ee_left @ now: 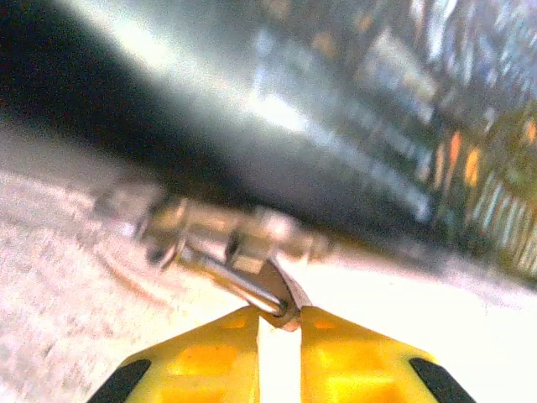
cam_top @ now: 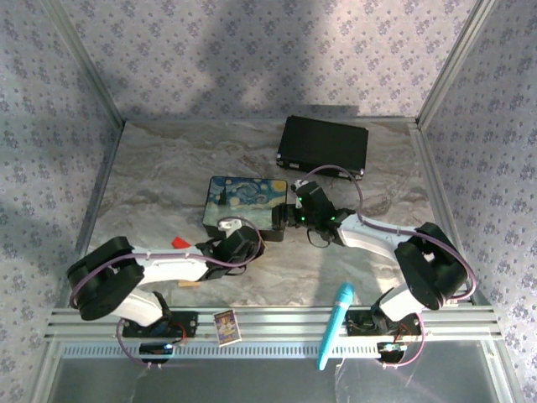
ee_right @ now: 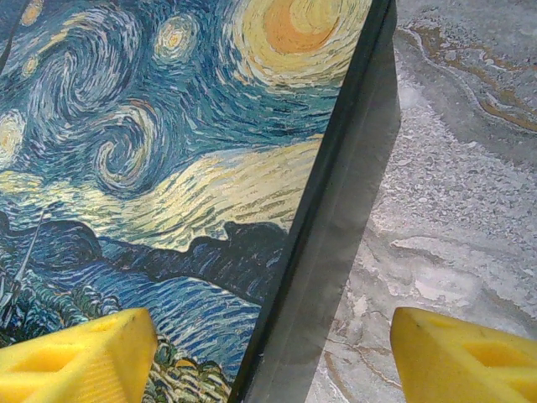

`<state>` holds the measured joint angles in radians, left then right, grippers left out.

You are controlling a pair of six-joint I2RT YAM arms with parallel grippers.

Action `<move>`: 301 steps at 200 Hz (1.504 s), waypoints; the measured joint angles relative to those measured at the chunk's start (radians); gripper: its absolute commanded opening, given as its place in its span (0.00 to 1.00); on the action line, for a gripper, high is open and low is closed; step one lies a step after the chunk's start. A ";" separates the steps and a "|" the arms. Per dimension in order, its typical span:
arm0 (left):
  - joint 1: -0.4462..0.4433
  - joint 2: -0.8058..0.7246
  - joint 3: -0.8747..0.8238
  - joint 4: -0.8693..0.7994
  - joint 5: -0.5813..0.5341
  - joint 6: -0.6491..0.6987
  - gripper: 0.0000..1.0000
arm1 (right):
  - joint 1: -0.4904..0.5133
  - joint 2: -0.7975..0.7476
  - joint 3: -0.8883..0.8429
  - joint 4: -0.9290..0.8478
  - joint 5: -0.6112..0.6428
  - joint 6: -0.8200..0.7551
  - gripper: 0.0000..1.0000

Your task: Unlock a padlock with a key

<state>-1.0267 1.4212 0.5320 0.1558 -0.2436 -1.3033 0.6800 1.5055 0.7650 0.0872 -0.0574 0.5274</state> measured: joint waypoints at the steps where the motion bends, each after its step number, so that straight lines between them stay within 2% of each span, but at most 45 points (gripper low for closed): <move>1: 0.000 -0.001 0.000 -0.002 0.002 0.000 0.02 | 0.000 0.000 0.000 0.000 0.000 0.000 0.75; 41: 0.000 -0.025 -0.058 -0.088 0.057 -0.005 0.02 | -0.002 0.000 0.000 0.000 -0.003 0.000 0.75; 73: 0.007 -0.026 -0.064 -0.076 0.070 -0.007 0.04 | -0.002 -0.002 0.000 0.000 -0.006 0.000 0.75; 85: 0.009 -0.029 -0.064 -0.077 0.072 -0.001 0.09 | -0.002 -0.010 -0.003 -0.003 -0.006 -0.008 0.75; 107: 0.016 -0.059 -0.064 -0.106 0.073 0.032 0.24 | -0.006 -0.047 -0.018 -0.035 -0.018 -0.042 0.77; 133: 0.045 -0.197 -0.063 -0.186 0.064 0.101 0.43 | -0.020 -0.108 -0.018 -0.119 -0.043 -0.104 0.83; 145: 0.074 -0.273 -0.055 -0.232 0.064 0.137 0.44 | -0.024 -0.145 -0.018 -0.152 -0.043 -0.130 0.92; 165: 0.140 -0.402 -0.027 -0.316 0.064 0.193 0.44 | -0.018 -0.218 -0.016 -0.197 -0.026 -0.169 0.94; 196: 0.251 -0.540 0.002 -0.397 0.079 0.261 0.44 | 0.039 -0.340 -0.022 -0.223 0.039 -0.184 0.85; 212: 0.303 -0.555 0.003 -0.433 0.095 0.285 0.44 | 0.120 -0.376 -0.040 -0.209 0.062 -0.188 0.75; 222: 0.330 -0.555 0.003 -0.454 0.105 0.298 0.44 | 0.180 -0.375 -0.052 -0.190 0.077 -0.177 0.72; 244: 0.367 -0.552 0.003 -0.473 0.129 0.320 0.43 | 0.305 -0.303 -0.075 -0.122 0.113 -0.162 0.69; 260: 0.384 -0.537 0.003 -0.474 0.144 0.335 0.43 | 0.376 -0.209 -0.076 -0.071 0.163 -0.149 0.60; 301: 0.406 -0.499 0.017 -0.491 0.170 0.373 0.43 | 0.430 -0.011 -0.040 0.024 0.276 -0.122 0.49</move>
<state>-0.6212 0.9222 0.5488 -0.3351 -0.0734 -0.9306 1.1099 1.4944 0.7246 0.1112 0.2184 0.4053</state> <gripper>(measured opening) 0.432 0.516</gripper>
